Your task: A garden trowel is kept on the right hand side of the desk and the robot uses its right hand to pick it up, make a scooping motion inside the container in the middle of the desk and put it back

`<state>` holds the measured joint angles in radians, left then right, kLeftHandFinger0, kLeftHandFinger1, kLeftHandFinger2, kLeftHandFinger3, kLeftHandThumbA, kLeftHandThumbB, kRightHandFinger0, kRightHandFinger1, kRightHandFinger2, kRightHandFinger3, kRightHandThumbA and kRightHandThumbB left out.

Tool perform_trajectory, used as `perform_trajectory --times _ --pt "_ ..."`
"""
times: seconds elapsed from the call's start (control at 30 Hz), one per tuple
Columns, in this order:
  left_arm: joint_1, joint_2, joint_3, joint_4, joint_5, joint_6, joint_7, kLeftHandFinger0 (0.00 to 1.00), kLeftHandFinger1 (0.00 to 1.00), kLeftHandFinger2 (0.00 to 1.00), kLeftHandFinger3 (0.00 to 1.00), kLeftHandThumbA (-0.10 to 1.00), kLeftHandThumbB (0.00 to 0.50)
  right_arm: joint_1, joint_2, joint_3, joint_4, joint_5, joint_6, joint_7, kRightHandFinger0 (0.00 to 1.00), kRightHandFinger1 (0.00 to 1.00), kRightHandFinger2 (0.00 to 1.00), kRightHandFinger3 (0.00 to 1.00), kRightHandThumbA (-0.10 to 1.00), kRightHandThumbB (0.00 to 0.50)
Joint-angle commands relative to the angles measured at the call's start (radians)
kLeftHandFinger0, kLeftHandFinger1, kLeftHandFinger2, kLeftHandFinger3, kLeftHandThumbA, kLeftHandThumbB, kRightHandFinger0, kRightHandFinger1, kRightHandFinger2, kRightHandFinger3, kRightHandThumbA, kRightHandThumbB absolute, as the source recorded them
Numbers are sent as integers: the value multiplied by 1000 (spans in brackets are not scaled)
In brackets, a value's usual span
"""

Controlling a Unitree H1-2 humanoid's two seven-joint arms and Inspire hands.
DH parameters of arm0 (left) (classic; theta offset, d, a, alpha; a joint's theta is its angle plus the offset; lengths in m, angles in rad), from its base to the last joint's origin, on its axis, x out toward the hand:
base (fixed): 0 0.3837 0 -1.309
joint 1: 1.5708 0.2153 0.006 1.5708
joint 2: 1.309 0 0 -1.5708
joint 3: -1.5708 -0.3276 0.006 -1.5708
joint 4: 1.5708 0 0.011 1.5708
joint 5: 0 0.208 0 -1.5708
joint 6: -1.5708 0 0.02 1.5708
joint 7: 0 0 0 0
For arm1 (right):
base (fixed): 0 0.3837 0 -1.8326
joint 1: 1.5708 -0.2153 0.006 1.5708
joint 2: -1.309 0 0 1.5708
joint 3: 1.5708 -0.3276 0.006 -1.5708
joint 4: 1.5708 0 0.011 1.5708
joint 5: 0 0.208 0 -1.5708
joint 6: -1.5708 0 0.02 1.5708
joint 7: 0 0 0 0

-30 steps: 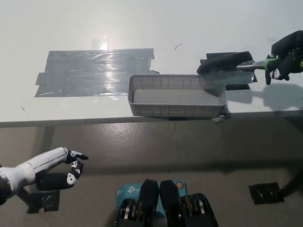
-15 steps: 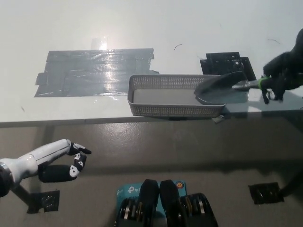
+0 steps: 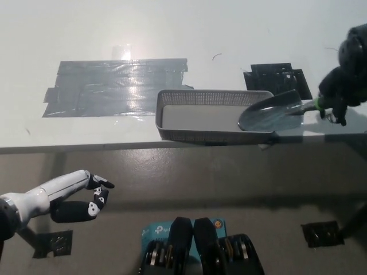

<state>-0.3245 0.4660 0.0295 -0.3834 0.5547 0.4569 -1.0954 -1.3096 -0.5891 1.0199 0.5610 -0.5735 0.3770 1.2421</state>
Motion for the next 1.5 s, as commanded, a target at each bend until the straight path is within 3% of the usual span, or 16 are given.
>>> perform_trajectory --times 0.0,0.03,0.07,0.17,0.23,0.3,0.43,0.53,0.6,0.67,0.83,1.07,1.2,1.3,1.37,1.47 --pt "-4 -4 18 -30 22 13 -24 1000 872 893 1000 1000 489 -145 55 10 23 -29 -25 28 0 13 392 1000 -33 0" --pt "-4 -3 15 -30 21 13 -23 1000 870 891 1000 1000 473 -146 66 -20 12 -62 -57 27 43 140 500 1000 -33 21" --pt "-4 -1 11 -32 26 13 -24 1000 872 891 1000 1000 483 -159 79 -25 21 -55 -52 27 2 25 413 1000 -84 3" --pt "-8 4 -2 -32 24 13 -21 1000 868 888 1000 1000 500 -213 133 -15 62 -16 -27 28 0 0 379 1000 -100 8" --pt "-9 5 -8 -35 22 13 -22 1000 863 884 1000 1000 494 -215 141 -9 57 -10 -12 28 0 0 380 847 -100 0" --pt "-12 3 -9 -31 24 13 -21 1000 867 883 1000 1000 493 -225 168 14 87 -5 -26 28 0 0 346 502 -100 11" --pt "-16 10 -19 -31 24 13 -18 1000 863 882 1000 1000 490 -212 199 -3 106 -13 14 28 0 0 365 839 -100 0" --pt "-30 -1 -11 -22 15 13 -28 1000 861 880 1000 1000 478 -185 212 -40 116 -24 3 28 0 0 291 779 -100 24" --pt "-29 -1 -11 -25 13 13 -27 1000 855 874 1000 1000 472 -160 228 -57 133 -28 10 20 0 14 434 1000 -100 37" --pt "-30 -1 -11 -23 14 13 -30 1000 863 894 1000 1000 470 -118 235 -63 132 -30 8 16 0 0 455 875 -100 42" --pt "-31 4 -17 -16 16 13 -25 1000 846 892 1000 1000 486 -58 230 -81 106 -43 2 8 0 21 522 885 -100 48" --pt "-20 -2 -20 -15 21 13 -32 1000 850 881 1000 1000 492 54 251 -127 114 -53 45 -43 0 69 529 776 -100 38" --pt "-22 -4 -33 -9 30 13 -40 1000 874 909 1000 1000 500 100 297 -189 173 -22 58 -108 0 138 558 728 -100 110" --pt "-19 -3 -40 -9 27 13 -37 1000 877 913 1000 1000 499 117 332 -253 192 -8 78 -153 0 42 460 301 -100 237" --pt "-20 -7 -36 -7 27 13 -42 1000 870 905 1000 1000 500 106 346 -271 194 -9 87 -146 0 0 364 104 -100 216" --pt "-20 -10 -35 -4 25 13 -41 1000 861 897 1000 1000 500 84 370 -303 219 -5 93 -159 0 0 361 252 -100 226"
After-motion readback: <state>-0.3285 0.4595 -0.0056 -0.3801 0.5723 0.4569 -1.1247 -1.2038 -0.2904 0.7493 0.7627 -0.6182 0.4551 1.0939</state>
